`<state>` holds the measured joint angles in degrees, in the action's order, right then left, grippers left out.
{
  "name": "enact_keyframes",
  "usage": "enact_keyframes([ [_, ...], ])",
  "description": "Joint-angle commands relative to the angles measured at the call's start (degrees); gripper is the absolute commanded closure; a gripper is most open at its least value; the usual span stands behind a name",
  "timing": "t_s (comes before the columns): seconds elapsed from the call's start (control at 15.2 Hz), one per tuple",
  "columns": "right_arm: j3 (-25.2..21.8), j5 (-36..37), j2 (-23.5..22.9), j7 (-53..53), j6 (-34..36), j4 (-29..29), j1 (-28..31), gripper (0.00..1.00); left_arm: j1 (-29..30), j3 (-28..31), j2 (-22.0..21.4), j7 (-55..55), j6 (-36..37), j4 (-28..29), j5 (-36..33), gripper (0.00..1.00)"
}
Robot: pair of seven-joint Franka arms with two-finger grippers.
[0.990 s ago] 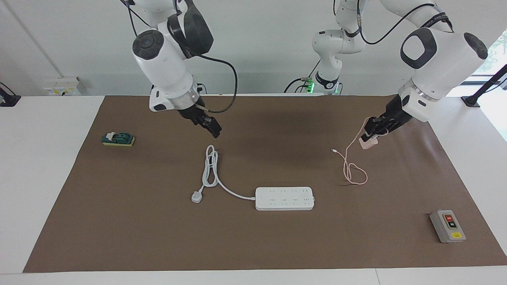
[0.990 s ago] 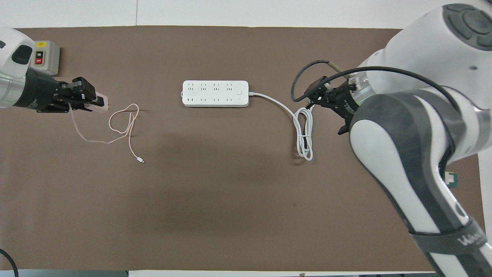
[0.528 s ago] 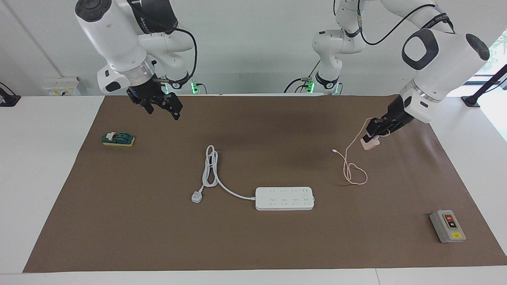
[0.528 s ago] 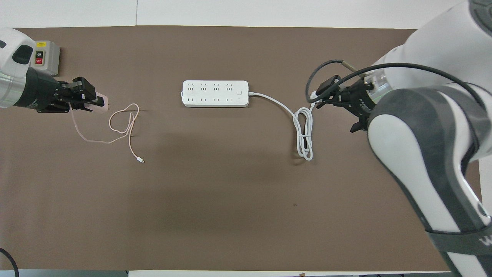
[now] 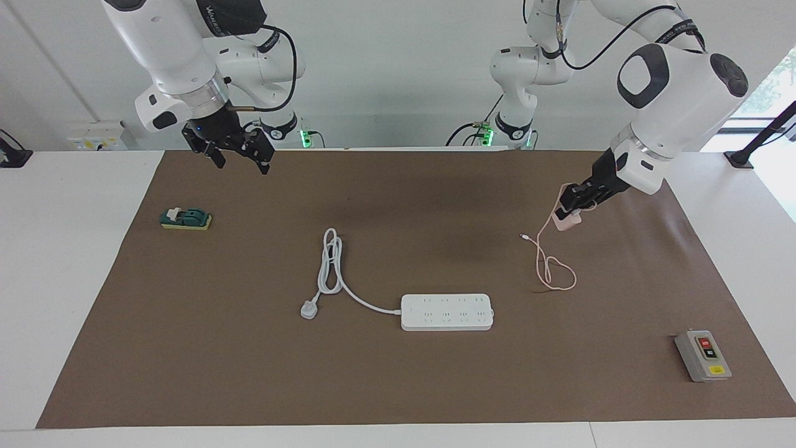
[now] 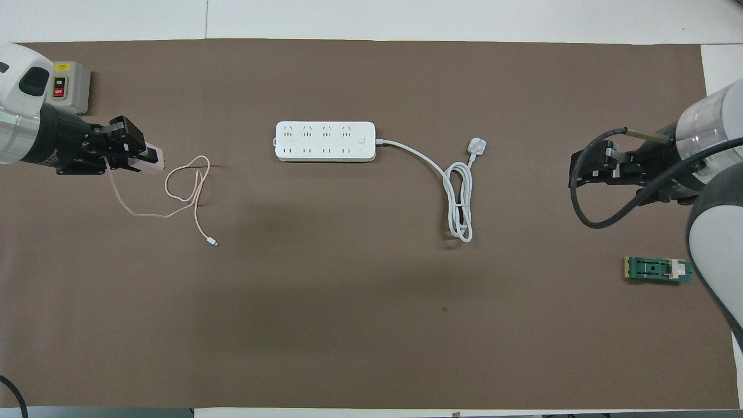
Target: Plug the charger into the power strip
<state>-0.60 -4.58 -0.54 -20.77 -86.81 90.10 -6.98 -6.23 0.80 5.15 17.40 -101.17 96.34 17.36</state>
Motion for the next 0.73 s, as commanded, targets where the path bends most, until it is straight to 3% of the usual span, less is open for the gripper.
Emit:
enact_keyframes([
  [0.0,0.6,1.1,0.1,1.5,-0.2,0.5,1.0,0.0,-1.4,0.4,-0.4,5.2,-5.0,0.2,-1.5,1.0],
  [0.4,0.6,3.8,-0.2,4.1,0.5,0.5,1.6,0.0,-9.0,0.4,0.0,22.4,-9.5,0.7,-12.4,1.0],
  [0.53,0.9,4.0,-0.7,5.3,1.3,0.5,1.8,0.0,-9.7,0.4,0.0,27.3,-9.0,0.7,-12.8,1.0],
  [0.66,2.4,4.0,-1.0,5.7,1.5,0.5,4.0,0.0,-10.3,0.4,0.0,39.2,-9.6,0.8,-12.8,1.0],
])
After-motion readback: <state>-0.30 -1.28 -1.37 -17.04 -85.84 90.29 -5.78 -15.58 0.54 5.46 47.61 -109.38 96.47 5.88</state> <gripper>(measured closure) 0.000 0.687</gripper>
